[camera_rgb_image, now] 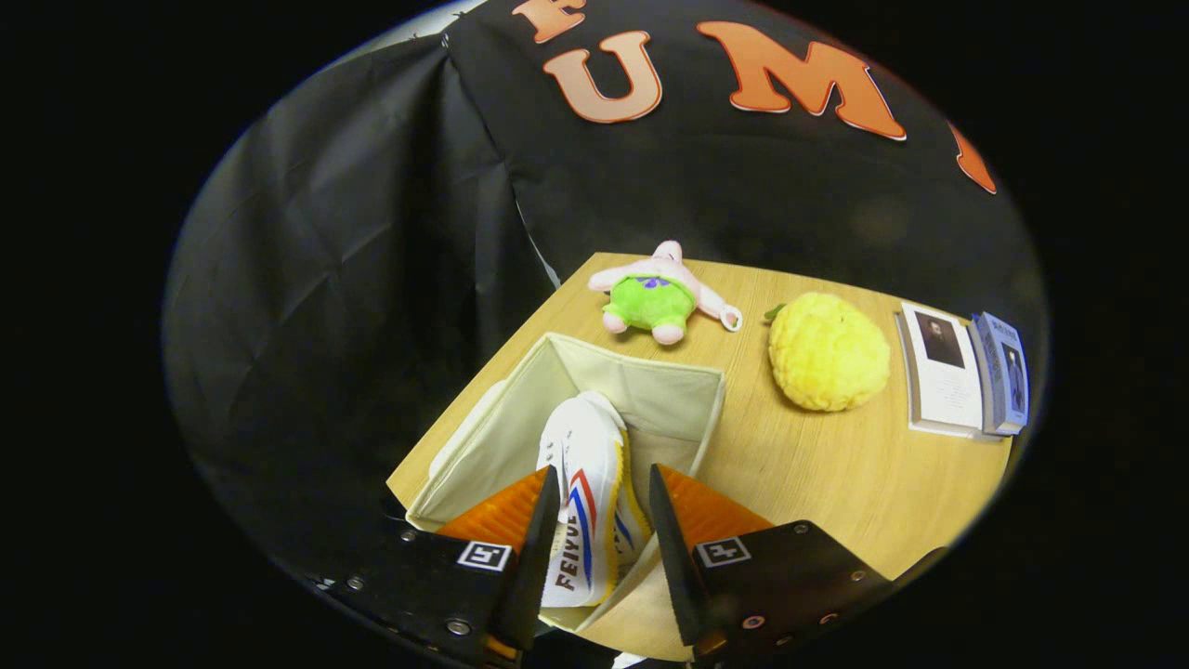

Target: Open the storage box then place both shoes into the box .Put the left shoe in first, then the right shoe, with the right side of both shoes facing outward in a uniform manner.

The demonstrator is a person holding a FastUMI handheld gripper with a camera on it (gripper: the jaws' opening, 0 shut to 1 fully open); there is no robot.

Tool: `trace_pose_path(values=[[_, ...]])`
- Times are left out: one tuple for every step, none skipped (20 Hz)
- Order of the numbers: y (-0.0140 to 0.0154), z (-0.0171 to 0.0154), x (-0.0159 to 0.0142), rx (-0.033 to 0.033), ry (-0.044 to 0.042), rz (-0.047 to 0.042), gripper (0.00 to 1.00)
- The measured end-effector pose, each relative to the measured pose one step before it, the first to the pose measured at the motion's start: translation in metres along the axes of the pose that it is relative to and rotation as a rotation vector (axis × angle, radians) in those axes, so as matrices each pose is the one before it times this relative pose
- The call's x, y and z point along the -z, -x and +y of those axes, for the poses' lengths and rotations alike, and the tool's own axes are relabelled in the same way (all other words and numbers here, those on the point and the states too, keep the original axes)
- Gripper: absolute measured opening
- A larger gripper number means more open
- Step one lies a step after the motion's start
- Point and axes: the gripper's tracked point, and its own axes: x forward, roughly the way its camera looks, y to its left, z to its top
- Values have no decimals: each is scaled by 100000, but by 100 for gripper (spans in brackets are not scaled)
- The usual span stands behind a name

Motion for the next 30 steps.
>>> trace_pose_path(values=[[835,-659,-688,1385,1553,-3447,62],[856,-739,-779,1511,1631,-3467,65],[836,-636,-739,1705,1502,-3466,70],[996,-931,-798,1909,1155,-3374,72],[889,-919,-975,1647,524,-3860,75],[909,-956,-1124,1319,170,-4023,77],[1067,-1003,-1277,1500,14,-4158,79],[1100,-1131,-1229,1830,353,-4259,82],[1031,-1393,-1255,2385,280,-4474,85],[1050,-1464,-1361,2490,558,-4417,87],[792,-1391,-1323,2878,264,-4601,90],[738,-1457,-1286,2469,387,-4474,91],[853,-1383,-1428,2490,9,-4512,92],[996,-1660,-1381,2155,341,-4369,92],[767,-1724,-1391,2556,701,-4303,93],[717,-1913,-1181,3124,1025,-3929,93],[596,-1895,-946,3428,1538,-3659,93],[602,-1957,-822,3886,1550,-3054,94],[409,-1679,-649,3639,1321,-2652,94],[523,-1620,-915,3254,692,-2519,94],[385,-1535,-988,2851,504,-2656,94],[568,-1458,-1068,2583,212,-3186,94],[473,-1434,-1398,2373,573,-3206,94],[333,-1338,-1276,2352,471,-3579,94],[379,-1096,-1150,1687,599,-3097,95],[335,-840,-945,1509,402,-2604,95],[528,-539,-477,1413,980,-2280,95],[222,-320,-718,1136,787,-1739,95],[199,-376,-507,877,522,-1364,96],[104,-95,-500,510,-100,-1278,96]])
